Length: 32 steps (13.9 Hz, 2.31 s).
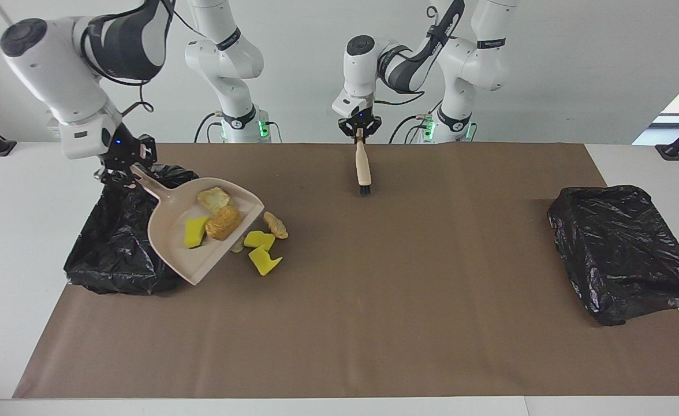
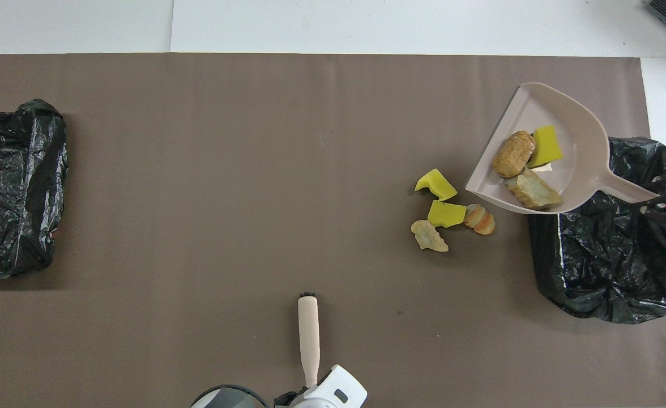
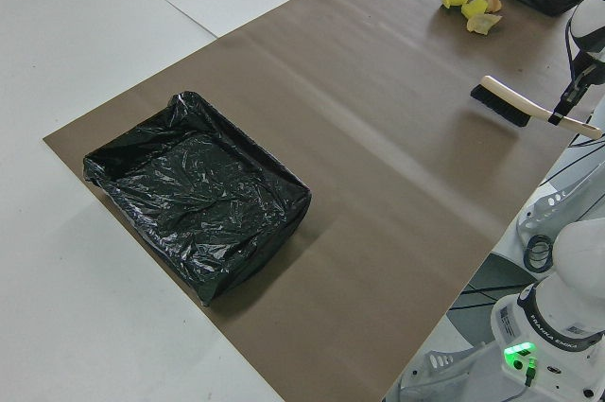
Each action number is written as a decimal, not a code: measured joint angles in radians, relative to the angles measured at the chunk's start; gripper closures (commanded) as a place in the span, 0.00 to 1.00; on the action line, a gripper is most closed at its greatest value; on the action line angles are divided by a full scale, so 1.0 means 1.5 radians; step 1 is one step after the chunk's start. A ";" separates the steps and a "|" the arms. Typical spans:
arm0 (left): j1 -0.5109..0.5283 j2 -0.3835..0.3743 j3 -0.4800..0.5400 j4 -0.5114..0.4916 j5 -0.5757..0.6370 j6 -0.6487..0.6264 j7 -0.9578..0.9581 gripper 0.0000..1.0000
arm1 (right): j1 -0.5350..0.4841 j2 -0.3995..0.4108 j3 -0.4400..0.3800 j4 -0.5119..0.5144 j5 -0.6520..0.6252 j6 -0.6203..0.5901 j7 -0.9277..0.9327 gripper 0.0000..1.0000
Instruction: Sweep and dump trash in bin
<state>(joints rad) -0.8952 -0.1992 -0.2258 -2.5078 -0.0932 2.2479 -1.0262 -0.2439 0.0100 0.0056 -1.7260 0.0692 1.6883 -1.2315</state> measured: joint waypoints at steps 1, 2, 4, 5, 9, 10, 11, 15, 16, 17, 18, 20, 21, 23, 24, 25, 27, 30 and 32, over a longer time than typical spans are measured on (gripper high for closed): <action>0.000 0.006 0.000 0.000 0.000 0.002 0.002 1.00 | -0.039 0.000 -0.001 0.007 0.001 -0.014 -0.043 1.00; 0.000 0.009 0.000 0.001 0.000 0.005 0.008 0.97 | -0.078 0.000 -0.002 0.016 0.000 -0.028 -0.084 1.00; 0.000 0.010 0.003 0.001 -0.012 0.007 0.024 0.70 | -0.160 0.000 -0.007 0.035 -0.014 -0.042 -0.176 1.00; 0.000 0.010 0.005 0.002 -0.022 0.007 0.032 0.43 | -0.191 0.000 -0.014 0.041 -0.042 -0.043 -0.213 1.00; 0.028 0.021 0.012 0.022 -0.031 0.002 0.058 0.00 | -0.208 0.002 -0.045 0.045 -0.162 0.027 -0.252 1.00; 0.044 0.022 0.014 0.041 -0.032 -0.015 0.077 0.00 | -0.207 0.003 -0.044 0.045 -0.189 0.042 -0.253 1.00; 0.061 0.023 0.017 0.068 -0.032 -0.042 0.097 0.00 | -0.205 0.004 -0.043 0.043 -0.212 0.054 -0.253 1.00; 0.159 0.021 0.022 0.210 -0.031 -0.159 0.214 0.00 | -0.181 -0.001 -0.038 0.007 -0.296 0.100 -0.253 1.00; 0.200 0.020 0.024 0.256 -0.026 -0.193 0.273 0.00 | -0.169 -0.005 -0.037 -0.011 -0.326 0.113 -0.250 1.00; 0.236 0.020 0.027 0.296 -0.018 -0.222 0.323 0.00 | -0.157 -0.009 -0.037 -0.023 -0.348 0.119 -0.244 1.00; 0.267 0.021 0.029 0.331 -0.005 -0.244 0.358 0.00 | -0.148 -0.012 -0.037 -0.030 -0.363 0.120 -0.239 1.00; 0.320 0.030 0.030 0.396 0.029 -0.276 0.412 0.00 | -0.137 -0.017 -0.036 -0.037 -0.384 0.120 -0.235 1.00; 0.343 0.040 0.030 0.431 0.055 -0.297 0.438 0.00 | -0.135 -0.019 -0.036 -0.041 -0.396 0.121 -0.235 1.00; 0.395 0.059 0.030 0.499 0.081 -0.331 0.496 0.00 | -0.130 -0.019 -0.036 -0.050 -0.416 0.130 -0.235 1.00; 0.427 0.066 0.030 0.532 0.081 -0.356 0.532 0.00 | -0.129 -0.019 -0.036 -0.054 -0.428 0.135 -0.235 1.00; 0.456 0.069 0.032 0.562 0.079 -0.388 0.566 0.00 | -0.127 -0.019 -0.036 -0.055 -0.442 0.136 -0.235 1.00; 0.496 0.075 0.033 0.604 0.069 -0.449 0.614 0.00 | -0.121 -0.020 -0.035 -0.052 -0.456 0.136 -0.235 1.00; 0.506 0.096 0.032 0.639 0.060 -0.491 0.643 0.00 | -0.115 -0.029 -0.031 -0.025 -0.458 0.120 -0.237 1.00; 0.513 0.100 0.032 0.641 0.051 -0.496 0.683 0.00 | -0.113 -0.038 -0.008 0.007 -0.441 0.073 -0.236 1.00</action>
<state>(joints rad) -0.1264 -0.0497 -0.1772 -1.5464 -0.0161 1.5035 -0.0011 -0.4139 -0.0465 -0.0061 -1.7153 -0.5917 1.7973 -1.5848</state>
